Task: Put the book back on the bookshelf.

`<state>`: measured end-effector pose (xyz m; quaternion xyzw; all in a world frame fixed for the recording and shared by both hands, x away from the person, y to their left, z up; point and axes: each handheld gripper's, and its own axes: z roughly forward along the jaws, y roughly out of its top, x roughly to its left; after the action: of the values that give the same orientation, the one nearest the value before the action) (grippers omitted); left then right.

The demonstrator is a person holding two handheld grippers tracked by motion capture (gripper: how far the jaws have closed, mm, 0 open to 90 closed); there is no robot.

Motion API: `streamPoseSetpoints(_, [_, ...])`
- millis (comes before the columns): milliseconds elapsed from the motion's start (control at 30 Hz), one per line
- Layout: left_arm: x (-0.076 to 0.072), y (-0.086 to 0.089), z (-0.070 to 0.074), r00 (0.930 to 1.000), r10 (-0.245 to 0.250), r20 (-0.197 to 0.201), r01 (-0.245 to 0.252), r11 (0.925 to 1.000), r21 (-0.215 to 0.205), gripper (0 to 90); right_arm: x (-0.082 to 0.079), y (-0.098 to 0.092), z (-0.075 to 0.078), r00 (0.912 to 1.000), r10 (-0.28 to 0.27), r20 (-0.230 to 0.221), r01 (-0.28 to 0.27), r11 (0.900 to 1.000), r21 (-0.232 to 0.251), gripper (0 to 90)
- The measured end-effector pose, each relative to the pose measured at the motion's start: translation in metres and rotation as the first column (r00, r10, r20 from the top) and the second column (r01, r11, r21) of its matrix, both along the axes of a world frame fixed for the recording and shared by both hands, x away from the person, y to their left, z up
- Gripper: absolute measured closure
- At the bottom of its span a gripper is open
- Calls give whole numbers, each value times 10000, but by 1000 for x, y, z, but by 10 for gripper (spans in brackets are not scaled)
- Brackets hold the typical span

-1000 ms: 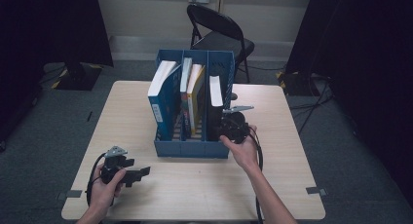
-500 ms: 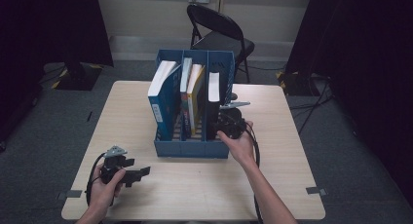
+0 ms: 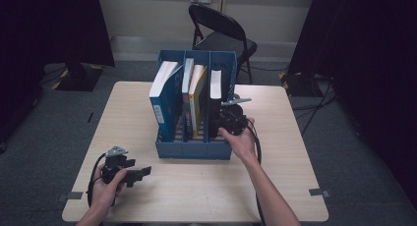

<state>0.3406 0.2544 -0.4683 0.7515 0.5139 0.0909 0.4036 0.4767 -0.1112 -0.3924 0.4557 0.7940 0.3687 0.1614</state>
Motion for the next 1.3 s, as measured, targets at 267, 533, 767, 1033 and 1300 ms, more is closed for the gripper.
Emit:
streamPoseSetpoints(267, [-2, 4, 1, 10000, -32, 45, 32, 10000, -20, 204, 12, 2, -10, 9994, 15, -343, -16, 10000, -30, 552])
streamPoseSetpoints(533, [-2, 4, 1, 10000, -36, 60, 37, 10000, -54, 204, 15, 4, -10, 9993, 57, -362, -62, 9999, -133, 557])
streamPoseSetpoints(767, [-2, 4, 2, 9999, -97, 114, 97, 9999, -43, 204, 17, 4, -9, 9994, 41, -337, -47, 9998, -175, 566])
streamPoseSetpoints(1033, [-3, 3, 3, 9998, -133, 125, 133, 9999, -48, 205, 20, 4, -8, 9997, 9, -250, -14, 9998, -196, 556])
streamPoseSetpoints(1300, [-4, 4, 3, 9997, -143, 190, 143, 9999, 19, 205, 3, -9, 2, 9998, 197, 91, -201, 9988, 438, 365])
